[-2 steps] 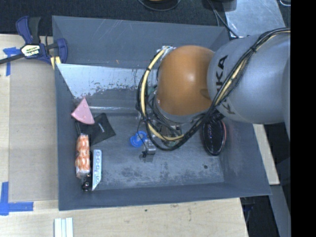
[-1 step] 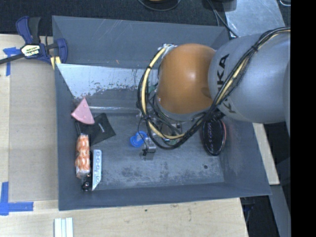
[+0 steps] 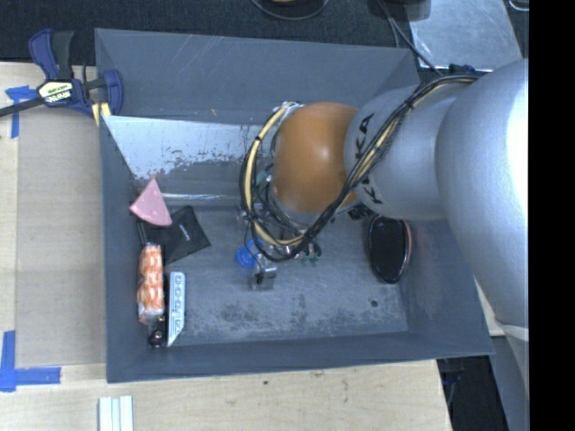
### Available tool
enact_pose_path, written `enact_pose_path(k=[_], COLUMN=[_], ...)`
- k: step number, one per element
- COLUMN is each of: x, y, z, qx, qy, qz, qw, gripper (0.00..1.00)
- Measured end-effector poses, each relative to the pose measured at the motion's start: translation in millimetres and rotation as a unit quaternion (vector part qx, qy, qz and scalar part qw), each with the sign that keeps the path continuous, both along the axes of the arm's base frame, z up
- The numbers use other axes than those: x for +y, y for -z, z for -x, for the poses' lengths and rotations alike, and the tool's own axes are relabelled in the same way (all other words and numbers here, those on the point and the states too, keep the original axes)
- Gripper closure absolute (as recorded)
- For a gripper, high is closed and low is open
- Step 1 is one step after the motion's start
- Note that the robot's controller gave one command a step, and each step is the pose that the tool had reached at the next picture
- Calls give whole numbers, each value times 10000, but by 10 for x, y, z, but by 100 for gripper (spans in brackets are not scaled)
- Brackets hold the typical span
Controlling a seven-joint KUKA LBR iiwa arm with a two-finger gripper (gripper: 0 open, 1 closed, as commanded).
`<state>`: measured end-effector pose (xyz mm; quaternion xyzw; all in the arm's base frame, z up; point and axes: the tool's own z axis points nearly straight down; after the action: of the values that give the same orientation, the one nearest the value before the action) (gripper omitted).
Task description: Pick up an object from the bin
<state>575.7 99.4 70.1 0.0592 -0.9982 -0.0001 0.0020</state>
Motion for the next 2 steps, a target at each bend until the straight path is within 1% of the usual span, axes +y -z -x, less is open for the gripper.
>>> enact_pose_path(k=[1, 2], x=[-4, -4], y=[-7, -6], z=[26, -11], qx=[-41, -22], qy=[-678, -2], qz=[-5, -5], qw=[9977, 10000], gripper=[0, 0])
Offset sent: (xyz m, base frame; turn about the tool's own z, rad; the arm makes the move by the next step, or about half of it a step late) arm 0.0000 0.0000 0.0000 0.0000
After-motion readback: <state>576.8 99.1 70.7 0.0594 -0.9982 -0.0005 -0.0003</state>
